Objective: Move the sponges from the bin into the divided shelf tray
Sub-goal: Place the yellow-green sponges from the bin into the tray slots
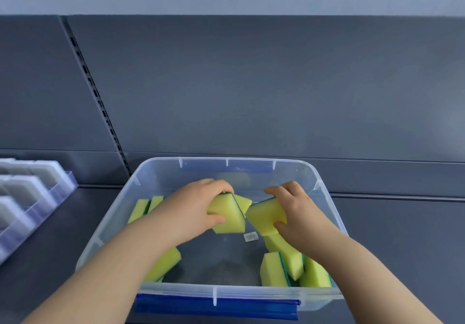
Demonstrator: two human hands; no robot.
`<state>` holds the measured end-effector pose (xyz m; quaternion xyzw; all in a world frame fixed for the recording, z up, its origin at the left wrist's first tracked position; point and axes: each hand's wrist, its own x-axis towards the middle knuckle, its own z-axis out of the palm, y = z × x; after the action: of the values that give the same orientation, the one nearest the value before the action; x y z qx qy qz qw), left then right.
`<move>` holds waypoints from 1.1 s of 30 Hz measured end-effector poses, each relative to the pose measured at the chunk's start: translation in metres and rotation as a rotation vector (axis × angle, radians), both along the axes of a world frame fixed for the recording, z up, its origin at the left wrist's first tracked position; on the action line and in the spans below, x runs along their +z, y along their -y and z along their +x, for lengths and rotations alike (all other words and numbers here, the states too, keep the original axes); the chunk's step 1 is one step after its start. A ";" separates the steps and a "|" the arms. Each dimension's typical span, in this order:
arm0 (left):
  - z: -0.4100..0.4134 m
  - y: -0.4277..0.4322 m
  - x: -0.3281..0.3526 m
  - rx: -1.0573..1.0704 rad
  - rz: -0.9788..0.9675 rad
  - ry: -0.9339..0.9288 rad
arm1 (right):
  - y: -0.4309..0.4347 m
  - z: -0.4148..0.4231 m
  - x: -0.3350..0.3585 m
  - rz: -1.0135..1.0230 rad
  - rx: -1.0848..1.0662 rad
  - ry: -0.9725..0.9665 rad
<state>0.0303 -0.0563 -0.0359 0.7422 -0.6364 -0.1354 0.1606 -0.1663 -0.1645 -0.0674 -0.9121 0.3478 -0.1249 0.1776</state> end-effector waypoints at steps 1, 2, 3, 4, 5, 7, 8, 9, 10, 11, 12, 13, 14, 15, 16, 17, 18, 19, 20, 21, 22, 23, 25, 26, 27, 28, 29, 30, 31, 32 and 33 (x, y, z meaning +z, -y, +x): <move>-0.005 -0.005 0.002 0.025 -0.057 -0.009 | -0.001 0.000 0.001 0.025 -0.007 0.028; -0.010 -0.008 0.004 0.044 -0.114 -0.004 | -0.001 0.000 0.001 0.047 -0.009 0.062; -0.014 -0.010 0.005 0.058 -0.162 0.017 | -0.002 -0.001 0.001 0.068 -0.011 0.102; -0.018 -0.010 0.005 0.061 -0.201 0.061 | -0.002 -0.001 0.000 0.083 -0.015 0.145; -0.020 -0.008 0.005 0.059 -0.224 0.114 | -0.002 -0.001 0.000 0.093 -0.025 0.181; -0.024 -0.006 0.007 0.048 -0.280 0.213 | -0.004 -0.002 0.001 0.109 -0.076 0.218; -0.023 -0.005 0.008 0.028 -0.314 0.292 | -0.005 -0.003 0.003 0.108 -0.108 0.219; -0.021 -0.006 0.007 0.006 -0.340 0.366 | -0.006 -0.003 0.007 0.093 -0.137 0.212; -0.019 -0.008 0.006 -0.014 -0.366 0.423 | -0.009 -0.004 0.010 0.065 -0.159 0.205; -0.016 -0.012 0.006 -0.027 -0.396 0.465 | -0.012 -0.003 0.014 0.033 -0.176 0.207; -0.013 -0.018 0.006 -0.039 -0.420 0.486 | -0.018 -0.001 0.019 0.003 -0.193 0.218; -0.010 -0.026 0.007 -0.043 -0.452 0.498 | -0.025 0.002 0.024 -0.024 -0.206 0.237; -0.005 -0.037 0.009 -0.037 -0.481 0.498 | -0.035 0.006 0.028 -0.051 -0.212 0.262; 0.001 -0.050 0.011 -0.022 -0.509 0.503 | -0.046 0.011 0.032 -0.077 -0.211 0.293; 0.009 -0.064 0.014 -0.003 -0.538 0.519 | -0.059 0.019 0.036 -0.101 -0.202 0.324; 0.019 -0.081 0.016 0.020 -0.564 0.538 | -0.072 0.027 0.039 -0.131 -0.181 0.350; 0.029 -0.099 0.018 0.044 -0.582 0.549 | -0.087 0.037 0.041 -0.168 -0.149 0.374; 0.040 -0.119 0.020 0.071 -0.594 0.555 | -0.103 0.049 0.043 -0.204 -0.114 0.397; 0.051 -0.141 0.022 0.099 -0.601 0.560 | -0.121 0.062 0.044 -0.230 -0.085 0.424; 0.063 -0.166 0.024 0.129 -0.607 0.570 | -0.140 0.077 0.046 -0.246 -0.061 0.456; 0.076 -0.192 0.025 0.160 -0.609 0.580 | -0.160 0.092 0.047 -0.253 -0.039 0.491; 0.089 -0.221 0.026 0.194 -0.606 0.589 | -0.182 0.107 0.048 -0.254 -0.012 0.528; 0.116 -0.281 0.027 0.276 -0.605 0.586 | -0.226 0.140 0.046 -0.246 0.051 0.589; 0.130 -0.312 0.026 0.332 -0.609 0.577 | -0.248 0.157 0.043 -0.229 0.078 0.611; 0.142 -0.341 0.023 0.396 -0.603 0.570 | -0.268 0.173 0.038 -0.196 0.095 0.624; 0.154 -0.368 0.019 0.460 -0.585 0.561 | -0.286 0.190 0.033 -0.153 0.104 0.624; 0.164 -0.393 0.014 0.511 -0.563 0.546 | -0.303 0.206 0.027 -0.110 0.111 0.610; 0.173 -0.415 0.009 0.548 -0.541 0.526 | -0.318 0.220 0.021 -0.075 0.125 0.586; 0.180 -0.435 0.003 0.573 -0.520 0.506 | -0.333 0.234 0.016 -0.049 0.147 0.562; 0.187 -0.453 -0.002 0.591 -0.499 0.492 | -0.347 0.247 0.011 -0.027 0.173 0.542; 0.192 -0.468 -0.006 0.604 -0.481 0.479 | -0.360 0.258 0.009 -0.001 0.197 0.523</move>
<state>0.2226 0.4122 -0.0420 0.8466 -0.4237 0.2450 0.2091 0.0919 0.1952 -0.0580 -0.8782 0.1998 -0.3385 0.2724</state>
